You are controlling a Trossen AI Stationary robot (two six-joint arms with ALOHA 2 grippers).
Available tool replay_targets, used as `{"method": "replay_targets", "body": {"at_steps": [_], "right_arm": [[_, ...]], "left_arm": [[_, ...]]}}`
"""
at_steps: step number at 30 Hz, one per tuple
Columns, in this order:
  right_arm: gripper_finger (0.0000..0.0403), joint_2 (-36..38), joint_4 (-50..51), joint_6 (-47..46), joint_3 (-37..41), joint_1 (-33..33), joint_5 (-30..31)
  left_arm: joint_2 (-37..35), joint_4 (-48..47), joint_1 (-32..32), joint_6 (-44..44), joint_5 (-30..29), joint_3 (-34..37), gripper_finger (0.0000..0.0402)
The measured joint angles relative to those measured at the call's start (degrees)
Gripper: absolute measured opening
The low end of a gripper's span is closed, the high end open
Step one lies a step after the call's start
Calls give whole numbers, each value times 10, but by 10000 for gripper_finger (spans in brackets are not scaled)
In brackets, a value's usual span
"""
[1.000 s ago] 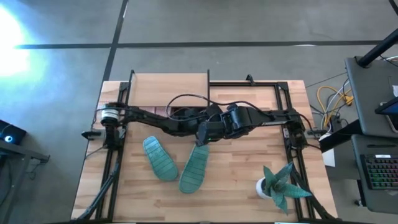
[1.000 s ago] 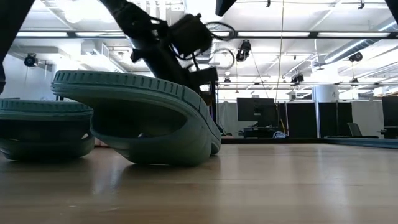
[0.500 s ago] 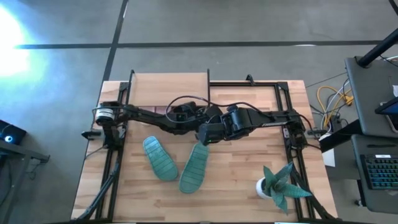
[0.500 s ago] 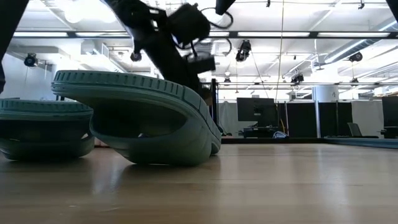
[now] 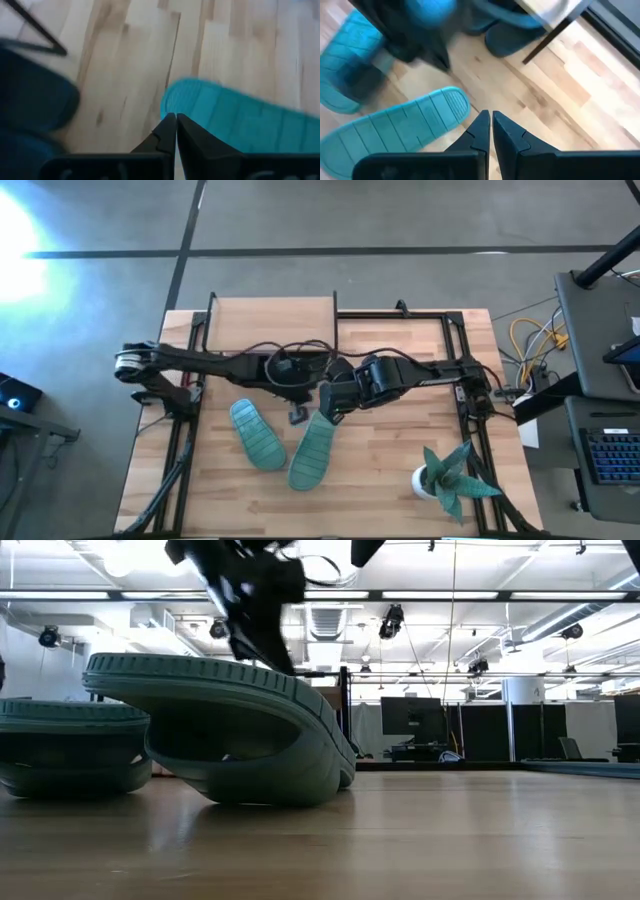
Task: Pick and place slides into the shelf
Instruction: Put the right green slide on the shelf
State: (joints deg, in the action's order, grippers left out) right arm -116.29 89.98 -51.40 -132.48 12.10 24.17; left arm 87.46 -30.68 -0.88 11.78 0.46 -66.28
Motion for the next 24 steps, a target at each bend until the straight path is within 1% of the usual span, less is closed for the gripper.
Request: {"method": "replay_targets", "body": {"at_steps": [3, 6, 8, 11, 15, 17, 19, 22, 24], "right_arm": [[13, 1, 0, 0, 21, 14, -24], [13, 8, 0, -7, 55, 50, -55], [13, 16, 0, -29, 82, 79, -55], [13, 30, -1, -79, 129, 114, -52], [13, 55, -16, -173, 196, 142, -48], [13, 68, -56, -206, 234, 151, -47], [13, 81, -124, -225, 278, 157, -47], [13, 93, -251, -254, 340, 164, -51], [13, 94, -342, -274, 376, 166, -51]], "left_arm": [[-51, -85, 28, 4, -1, 6, 0], [-110, -114, 67, 62, 1, 28, 0], [-151, -104, 96, 125, -1, 54, 0], [-208, -70, 146, 231, -23, 99, 0], [-274, -2, 214, 374, -90, 167, 0], [-298, 29, 242, 430, -122, 199, 0], [-317, 47, 269, 478, -145, 227, 0], [-329, 69, 306, 518, -163, 252, 0], [-329, 71, 327, 524, -172, 258, 0]]}}
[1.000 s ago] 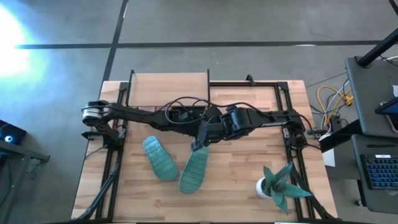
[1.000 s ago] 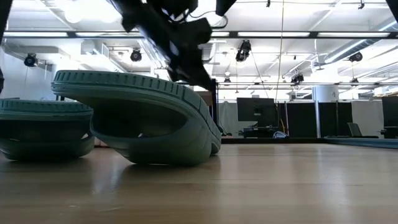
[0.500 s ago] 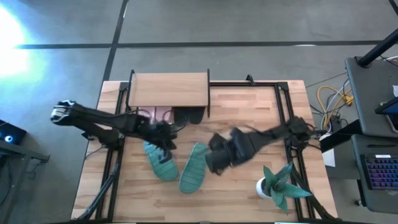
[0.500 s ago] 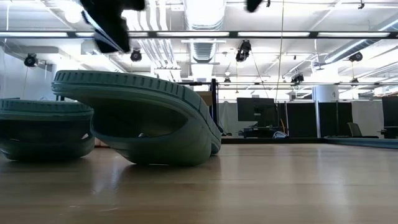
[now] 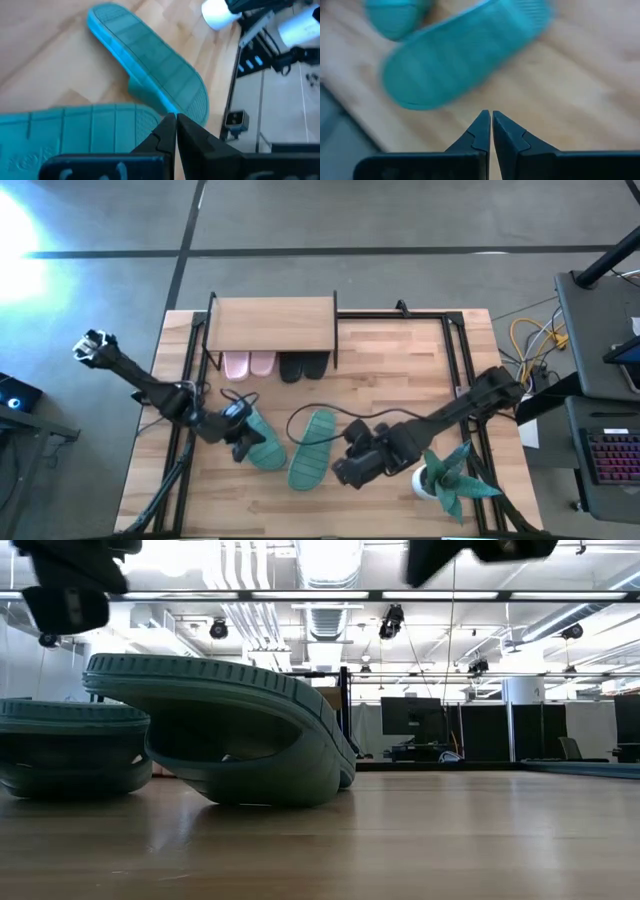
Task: Pick and place slides into the shelf
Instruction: Put the right green slide on the shelf
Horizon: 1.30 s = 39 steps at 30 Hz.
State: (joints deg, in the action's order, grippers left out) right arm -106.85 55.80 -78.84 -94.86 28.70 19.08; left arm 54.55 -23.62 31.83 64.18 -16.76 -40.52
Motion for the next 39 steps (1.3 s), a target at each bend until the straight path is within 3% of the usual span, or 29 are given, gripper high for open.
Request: {"method": "replay_targets", "body": {"at_steps": [6, 13, 21, 27, 39], "right_arm": [[13, 0, -222, -53, 99, 5, 8], [33, 0, -235, -164, 155, 9, 21], [151, 0, -294, -258, 163, 34, 48], [217, -3, -368, -292, 188, 37, 61], [242, -76, -478, -317, 203, 36, 60]], "left_arm": [[18, 3, 49, -1, -13, 0, 0], [25, -36, 92, -30, -17, 0, 0], [24, -125, 112, -42, -34, 0, 0], [22, -130, 111, -80, -65, 0, 0], [18, -129, 110, -75, -72, 0, 0]]}}
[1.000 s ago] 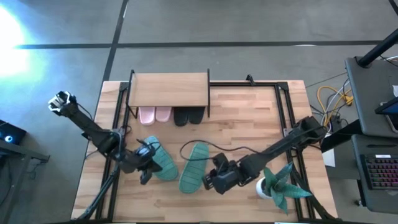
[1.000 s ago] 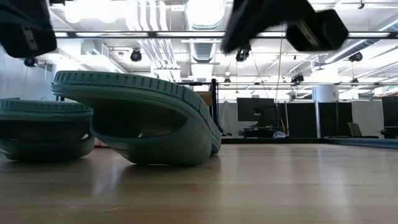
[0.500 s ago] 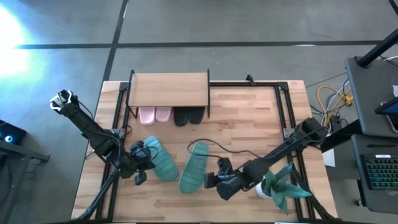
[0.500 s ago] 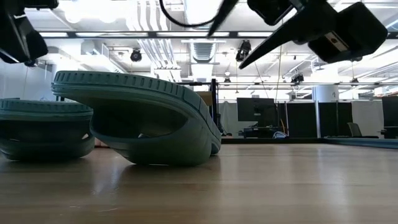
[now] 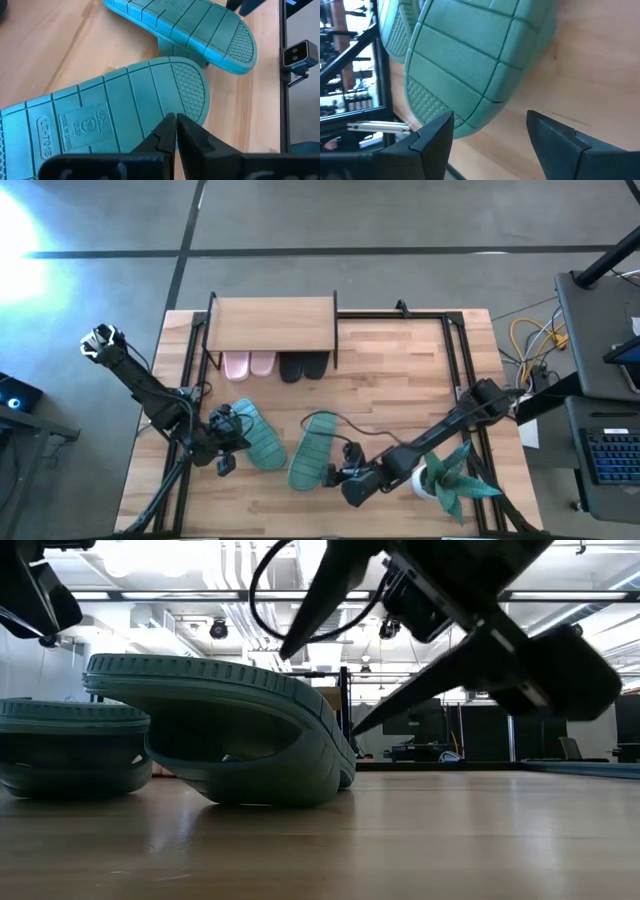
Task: Pick and place slides into the shelf
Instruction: Put the right green slide on the shelf
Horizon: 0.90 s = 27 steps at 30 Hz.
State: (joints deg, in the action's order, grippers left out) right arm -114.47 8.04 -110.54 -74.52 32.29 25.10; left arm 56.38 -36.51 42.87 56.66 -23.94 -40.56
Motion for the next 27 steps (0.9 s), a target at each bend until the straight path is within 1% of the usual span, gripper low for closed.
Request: {"method": "replay_targets", "body": {"at_steps": [4, 9, 19, 22, 27], "right_arm": [[242, -14, -21, 0, 0, -1, 9], [238, -18, -29, 6, 0, -4, 50], [224, -24, -43, 16, 0, -21, 49], [221, -37, -65, 15, 0, -24, 49], [221, -67, -130, 16, 0, -33, 41]], "left_arm": [[-2, 0, 0, 0, 1, 0, 0], [-3, 0, 0, 0, 8, 0, 0], [-3, 0, 0, 2, 26, 0, 0], [-3, 0, 0, 2, 27, 0, 0], [-3, 0, 0, 1, 27, 0, 0]]}}
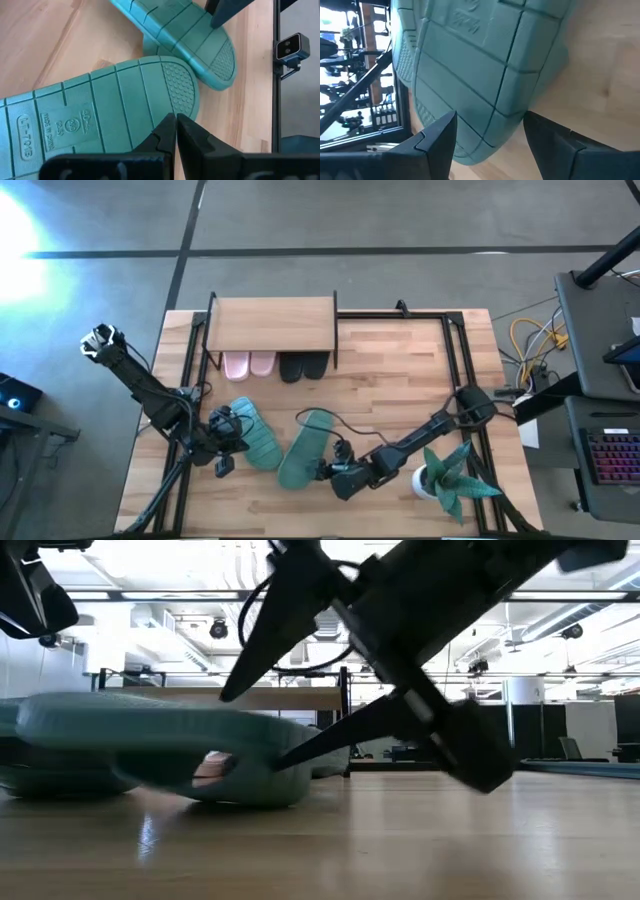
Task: Pick and place slides into the shelf
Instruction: Put the right green slide on the shelf
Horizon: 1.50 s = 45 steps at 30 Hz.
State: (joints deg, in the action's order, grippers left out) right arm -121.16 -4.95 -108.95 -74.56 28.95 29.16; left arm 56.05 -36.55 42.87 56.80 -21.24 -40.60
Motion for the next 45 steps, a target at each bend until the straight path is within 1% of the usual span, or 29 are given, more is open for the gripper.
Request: {"method": "replay_targets", "body": {"at_steps": [4, 9, 11, 16, 18, 21, 28, 30, 33, 40, 43, 45], "right_arm": [[221, -6, -3, 12, 0, -8, -15], [217, -4, 0, 36, 0, -14, -10], [207, -4, 1, 37, 0, -16, -7], [165, -3, 4, 36, 0, -16, -5], [157, -3, 5, 35, 0, -16, -5], [157, -3, 7, 26, 0, -16, -6], [189, -3, 12, 23, 0, -12, -19], [193, -3, 19, 21, 0, -12, -19], [185, -3, 27, 31, 0, -13, -20], [139, 0, 27, 40, -1, -24, -25], [137, 5, 47, 41, -1, -23, -25], [142, 11, 73, 40, -1, -23, -23]], "left_arm": [[0, 0, 0, 0, 0, 0, 0], [0, 0, 0, 0, 0, 0, 0], [0, 0, 0, 0, 0, 0, 0], [0, 0, 0, 0, 0, 0, 0], [0, 0, 0, 0, 0, 0, 0], [0, 0, 0, 0, 0, 0, 0], [0, 0, 0, 0, 0, 0, 0], [0, 0, 0, -1, 0, 0, 0], [0, 0, 0, -1, 0, 0, 0], [0, 0, 0, -2, 0, 0, 0], [0, 0, 0, -1, 0, 0, 0], [0, 0, 0, -1, 0, 0, 0]]}}
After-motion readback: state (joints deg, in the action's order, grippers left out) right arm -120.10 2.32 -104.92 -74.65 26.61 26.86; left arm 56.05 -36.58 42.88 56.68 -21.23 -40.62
